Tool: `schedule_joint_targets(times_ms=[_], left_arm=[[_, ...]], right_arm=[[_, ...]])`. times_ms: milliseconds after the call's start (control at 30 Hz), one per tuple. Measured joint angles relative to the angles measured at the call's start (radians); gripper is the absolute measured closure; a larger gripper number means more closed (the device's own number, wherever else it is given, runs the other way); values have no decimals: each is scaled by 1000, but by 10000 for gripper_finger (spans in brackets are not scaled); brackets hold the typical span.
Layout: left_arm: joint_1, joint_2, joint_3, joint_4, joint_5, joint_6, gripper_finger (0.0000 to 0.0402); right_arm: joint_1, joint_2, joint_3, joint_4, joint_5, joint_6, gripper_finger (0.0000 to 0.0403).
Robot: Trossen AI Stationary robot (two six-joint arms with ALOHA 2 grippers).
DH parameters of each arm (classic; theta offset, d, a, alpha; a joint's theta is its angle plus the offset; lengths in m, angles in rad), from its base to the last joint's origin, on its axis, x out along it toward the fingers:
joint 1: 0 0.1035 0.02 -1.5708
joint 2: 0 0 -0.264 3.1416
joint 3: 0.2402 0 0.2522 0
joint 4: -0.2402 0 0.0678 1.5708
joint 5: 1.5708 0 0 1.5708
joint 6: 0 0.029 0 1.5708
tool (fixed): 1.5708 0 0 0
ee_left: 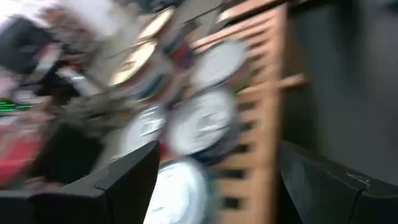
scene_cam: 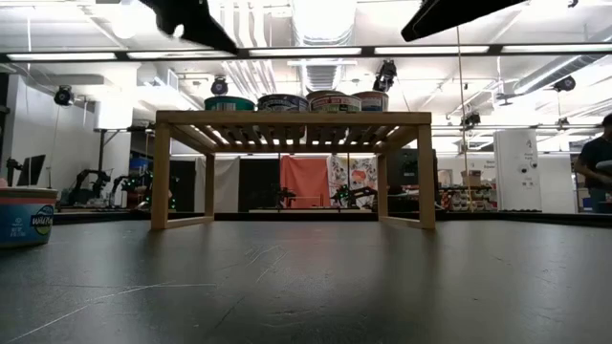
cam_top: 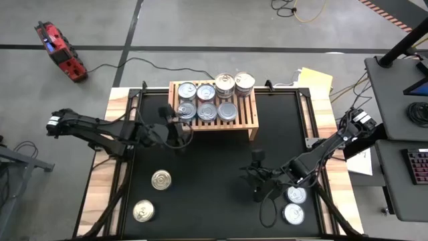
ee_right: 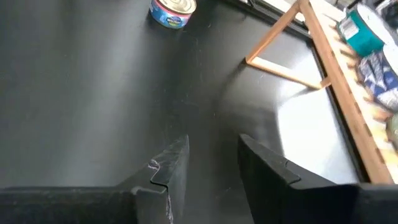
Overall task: Stack canned seafood by type on shelf
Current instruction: Put the light blue tuna can on the shelf
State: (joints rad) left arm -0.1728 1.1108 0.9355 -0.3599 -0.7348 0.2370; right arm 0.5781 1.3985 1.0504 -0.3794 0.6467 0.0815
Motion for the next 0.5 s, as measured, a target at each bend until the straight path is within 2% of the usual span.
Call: schedule_joint_targets(times_ms=[100, 200, 500], left_arm=[[-59, 0, 10, -1, 99, -85, 98], [-128, 4, 12, 4, 173, -135, 103], [-319, 70, 12, 107, 199, -204, 139]], right_arm=[[0, -1, 0, -27, -30, 47, 286], [0, -2, 8, -56, -155, 81, 294], [7, -3, 41, -106, -450, 222, 323]])
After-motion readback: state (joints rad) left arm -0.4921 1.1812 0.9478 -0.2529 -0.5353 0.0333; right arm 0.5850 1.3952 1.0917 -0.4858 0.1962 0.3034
